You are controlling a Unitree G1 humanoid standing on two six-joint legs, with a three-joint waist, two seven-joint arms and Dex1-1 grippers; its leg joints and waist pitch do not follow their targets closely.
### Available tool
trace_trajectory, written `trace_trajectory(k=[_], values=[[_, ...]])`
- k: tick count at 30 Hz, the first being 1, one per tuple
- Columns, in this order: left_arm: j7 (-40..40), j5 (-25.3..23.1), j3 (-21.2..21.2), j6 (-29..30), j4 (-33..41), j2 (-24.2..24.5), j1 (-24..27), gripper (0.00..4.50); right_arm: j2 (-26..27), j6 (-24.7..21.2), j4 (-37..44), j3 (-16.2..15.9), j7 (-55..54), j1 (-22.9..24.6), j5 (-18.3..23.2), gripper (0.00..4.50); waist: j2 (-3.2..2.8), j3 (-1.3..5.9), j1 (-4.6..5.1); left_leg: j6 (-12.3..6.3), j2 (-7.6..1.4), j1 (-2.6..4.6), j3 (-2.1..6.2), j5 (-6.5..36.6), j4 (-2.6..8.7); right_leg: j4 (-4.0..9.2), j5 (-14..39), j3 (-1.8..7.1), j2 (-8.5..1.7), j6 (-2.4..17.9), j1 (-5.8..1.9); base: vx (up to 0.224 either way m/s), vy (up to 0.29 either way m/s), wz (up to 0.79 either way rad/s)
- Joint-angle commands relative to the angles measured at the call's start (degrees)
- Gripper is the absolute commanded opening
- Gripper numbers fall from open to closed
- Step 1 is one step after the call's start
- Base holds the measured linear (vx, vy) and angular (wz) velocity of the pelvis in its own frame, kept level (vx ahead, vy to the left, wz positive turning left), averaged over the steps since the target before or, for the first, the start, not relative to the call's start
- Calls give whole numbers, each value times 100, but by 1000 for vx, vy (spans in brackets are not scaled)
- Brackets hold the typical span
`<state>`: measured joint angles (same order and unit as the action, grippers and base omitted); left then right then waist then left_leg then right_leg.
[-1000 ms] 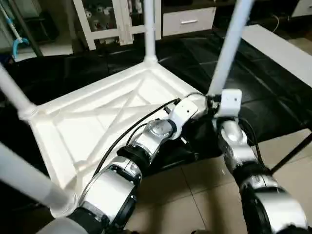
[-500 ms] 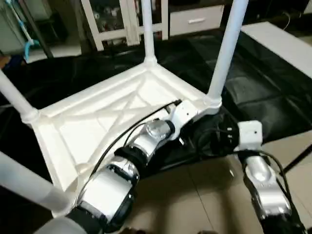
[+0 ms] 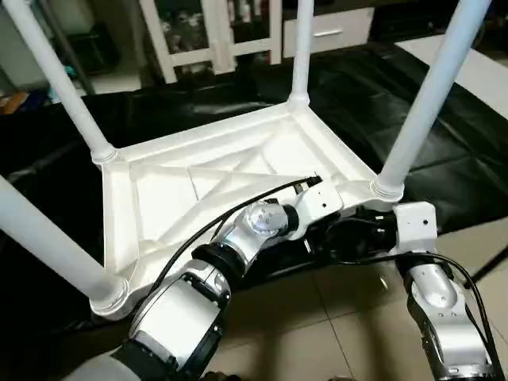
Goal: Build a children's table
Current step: Rotate leg to tighten
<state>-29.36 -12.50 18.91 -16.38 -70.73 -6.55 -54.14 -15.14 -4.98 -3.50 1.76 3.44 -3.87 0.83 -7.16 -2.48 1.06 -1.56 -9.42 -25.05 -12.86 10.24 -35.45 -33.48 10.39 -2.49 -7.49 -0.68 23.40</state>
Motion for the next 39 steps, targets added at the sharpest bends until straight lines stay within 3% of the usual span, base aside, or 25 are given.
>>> trace_trajectory(k=[1,4,6,8,9,13,14,15,16,17,18,19,20,21,22,23,24,26,28,29,30,33,35,37,39], values=[[72,66,-199,-194,76,165,-264,44,-6,-159,139,-113,102,53,-47,450,273,447,32,-793,-299,245,260,1244,445,350,678,24,-148,1067,-230,0,0,0],[-159,290,-402,-204,119,243,-284,55,0,-200,120,-147,130,27,-60,450,266,447,60,-909,-291,228,250,1047,423,347,636,18,-146,1115,-227,0,0,0],[-234,275,-404,-325,158,328,-286,92,-6,-258,100,-190,171,-15,-82,450,353,444,60,-1023,-292,237,229,979,407,349,637,21,-136,1165,-203,0,0,0],[-392,360,-463,-356,240,365,-258,97,9,-274,65,-217,195,-49,-92,450,340,445,31,-1061,-300,244,231,897,398,328,623,28,-148,1187,-208,0,0,0],[-405,389,-492,-395,284,389,-245,97,22,-289,50,-230,217,-67,-104,450,382,442,21,-1087,-299,241,221,848,395,331,623,27,-138,1188,-203,0,0,0],[-890,826,-801,47,687,509,-93,106,65,-303,7,-289,295,-134,-131,450,373,452,-31,-1112,-306,254,214,624,391,279,429,32,-128,1292,-194,0,0,0],[-1370,1192,-982,508,1234,666,153,106,73,-302,21,-326,397,-174,-87,450,396,457,-53,-1090,-335,279,219,595,400,252,369,37,-143,1363,-213,0,0,0],[-1583,1339,-1035,709,1514,750,292,106,79,-289,27,-345,444,-183,-62,450,394,446,-56,-1121,-322,258,214,561,397,251,347,38,-126,1379,-199,0,0,0],[-1895,1543,-1041,1086,2132,950,593,106,65,-276,58,-380,537,-188,-26,450,400,449,-61,-1152,-338,250,222,512,402,221,267,40,-152,1436,-242,0,0,0],[-2152,1713,-1026,1408,2671,1140,855,106,44,-256,91,-411,610,-192,1,450,384,447,-41,-1163,-321,255,202,530,383,222,298,42,-129,1436,-213,0,0,0],[-2514,1995,-962,1911,3530,1473,1267,106,13,-220,141,-445,699,-187,34,450,437,445,-43,-1165,-330,248,203,523,387,214,304,49,-137,1457,-225,0,0,0],[-2702,2165,-929,2201,3996,1666,1481,106,-5,-212,167,-459,743,-185,49,450,407,439,-51,-1169,-347,221,221,443,394,180,306,57,-147,1464,-248,0,0,0],[-3034,2563,-900,2839,5027,2155,1959,106,-26,-187,217,-474,847,-180,89,450,484,450,-49,-1106,-360,277,202,501,389,180,363,59,-111,1470,-199,0,0,0],[-3080,2620,-900,2929,5175,2229,2030,106,-26,-182,224,-476,862,-178,95,450,439,459,-57,-1077,-372,262,224,416,388,130,278,69,-127,1485,-223,0,0,0],[-3363,2982,-887,3531,6013,2783,2437,106,-43,-163,230,-492,942,-182,110,450,366,437,-79,-948,-373,317,205,522,418,150,424,65,-80,1446,-159,0,0,0],[-3535,3171,-919,3926,6493,3107,2678,106,-49,-152,221,-498,983,-189,106,450,423,403,-86,-762,-390,342,198,760,473,156,666,74,-46,1392,-135,0,0,0],[-3636,3202,-943,4096,6794,3359,2870,106,-55,-133,203,-494,1019,-202,116,450,396,387,-92,-636,-389,360,197,904,500,164,788,76,-28,1354,-121,0,0,0],[-3817,3215,-980,4527,7399,3870,3275,106,-71,-106,162,-475,1093,-237,142,450,402,327,-109,-142,-373,435,165,1533,573,225,1205,102,20,1145,-61,0,0,0],[-3876,3224,-994,4704,7616,4039,3411,106,-80,-103,147,-470,1115,-250,141,450,415,310,-105,159,-357,419,179,1829,607,233,1417,130,-5,981,-82,0,0,0],[-3910,3252,-1028,4881,7831,4177,3532,106,-76,-105,147,-476,1125,-256,134,450,509,301,-112,253,-352,388,192,1939,621,240,1608,150,-37,872,-107,0,0,0],[-3983,3190,-1021,5037,8064,4432,3717,106,-78,-93,114,-492,1157,-285,129,450,539,290,-118,288,-348,394,190,2033,626,259,1755,160,-45,812,-93,0,0,0],[-3866,3055,-790,5583,8762,5136,4128,106,-74,-35,4,-557,1270,-341,122,450,520,299,-112,465,-333,402,214,2063,629,271,1717,193,-42,670,-85,0,0,0],[-3753,3032,-708,5665,8903,5228,4172,106,-57,-27,-18,-566,1282,-346,109,450,548,301,-114,460,-322,409,198,1949,626,267,1486,204,-19,711,-83,0,0,0],[-3413,2602,-553,5590,8773,5115,4106,106,-27,-16,-31,-584,1290,-337,91,450,571,308,-143,402,-318,429,178,1819,613,278,1290,216,-10,778,-89,0,0,0],[-3301,2269,-387,5541,8667,5139,4062,106,-12,-14,-33,-588,1289,-334,78,450,568,292,-155,440,-307,416,195,1881,616,291,1490,227,-23,774,-127,0,0,0]])
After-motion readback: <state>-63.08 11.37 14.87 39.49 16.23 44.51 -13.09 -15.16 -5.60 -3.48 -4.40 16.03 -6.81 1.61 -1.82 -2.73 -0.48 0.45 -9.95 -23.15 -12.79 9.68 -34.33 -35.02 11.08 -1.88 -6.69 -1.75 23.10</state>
